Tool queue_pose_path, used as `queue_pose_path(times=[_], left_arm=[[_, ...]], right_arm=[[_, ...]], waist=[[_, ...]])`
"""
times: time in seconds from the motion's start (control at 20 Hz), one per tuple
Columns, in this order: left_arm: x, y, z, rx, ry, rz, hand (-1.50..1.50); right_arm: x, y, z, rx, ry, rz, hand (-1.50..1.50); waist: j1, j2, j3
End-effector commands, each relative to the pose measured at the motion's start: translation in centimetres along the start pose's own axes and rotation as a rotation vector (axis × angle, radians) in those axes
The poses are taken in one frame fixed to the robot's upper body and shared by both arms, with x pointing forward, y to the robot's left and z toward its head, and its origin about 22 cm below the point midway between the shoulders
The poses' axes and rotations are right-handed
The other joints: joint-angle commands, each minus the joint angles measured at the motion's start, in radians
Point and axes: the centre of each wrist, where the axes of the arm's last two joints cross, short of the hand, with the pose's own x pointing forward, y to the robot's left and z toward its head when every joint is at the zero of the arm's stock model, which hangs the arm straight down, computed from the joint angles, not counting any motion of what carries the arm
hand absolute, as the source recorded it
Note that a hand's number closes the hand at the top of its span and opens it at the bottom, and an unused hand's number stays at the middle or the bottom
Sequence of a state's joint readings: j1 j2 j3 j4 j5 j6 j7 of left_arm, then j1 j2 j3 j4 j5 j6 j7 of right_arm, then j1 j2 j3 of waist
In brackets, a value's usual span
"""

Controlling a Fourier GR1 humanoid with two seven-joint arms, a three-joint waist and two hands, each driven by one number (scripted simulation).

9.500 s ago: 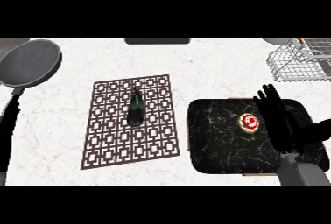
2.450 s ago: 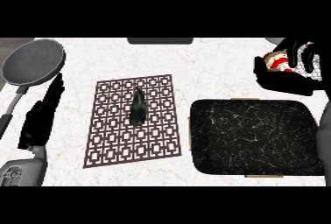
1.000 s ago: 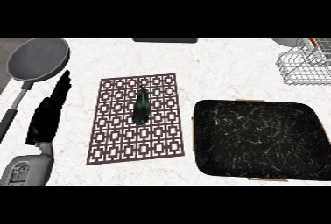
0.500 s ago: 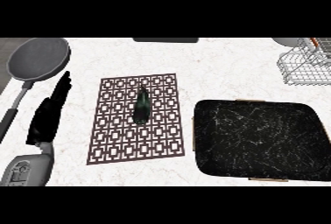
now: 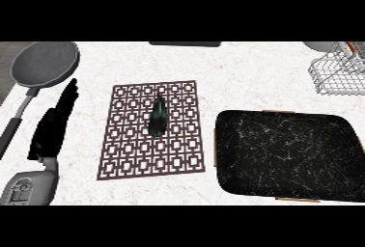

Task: Pick the cupcake from the tray and place it in the tiered basket

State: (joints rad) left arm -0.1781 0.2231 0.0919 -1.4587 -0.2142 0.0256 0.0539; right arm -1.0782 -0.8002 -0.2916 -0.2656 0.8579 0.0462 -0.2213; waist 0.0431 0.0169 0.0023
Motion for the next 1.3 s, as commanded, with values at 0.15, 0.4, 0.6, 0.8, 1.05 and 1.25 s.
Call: queue_pose_path(times=[0.15,0.4,0.6,0.8,1.05,1.25], left_arm=[[-0.2,0.7,0.5,0.018,-0.006,-0.007,0.00],[-0.8,-0.3,-0.4,0.028,0.005,-0.001,0.00],[-0.6,0.8,-0.3,0.010,0.013,-0.008,0.00],[-1.0,0.5,1.0,0.015,0.022,0.010,0.00],[-0.1,1.1,0.1,0.026,-0.007,-0.016,0.00],[0.2,-1.4,0.8,0.029,0.011,-0.005,0.00]], right_arm=[[-1.1,0.9,0.3,-0.085,-0.026,-0.225,-1.50],[-1.1,-3.2,0.4,-0.215,-0.050,-0.307,-1.50],[-2.4,-6.2,1.4,-0.298,-0.019,-0.349,-1.50],[-5.3,-9.9,3.4,-0.268,0.104,-0.404,-1.50],[-11.0,-12.4,7.5,-0.213,0.171,-0.462,-1.50],[-14.3,-12.5,10.2,-0.204,0.156,-0.503,-1.50]], waist=[[-0.010,-0.005,0.000],[-0.009,0.002,0.000],[-0.024,-0.008,-0.001],[-0.013,-0.009,-0.001],[-0.017,-0.003,0.001],[-0.029,-0.007,0.002]])
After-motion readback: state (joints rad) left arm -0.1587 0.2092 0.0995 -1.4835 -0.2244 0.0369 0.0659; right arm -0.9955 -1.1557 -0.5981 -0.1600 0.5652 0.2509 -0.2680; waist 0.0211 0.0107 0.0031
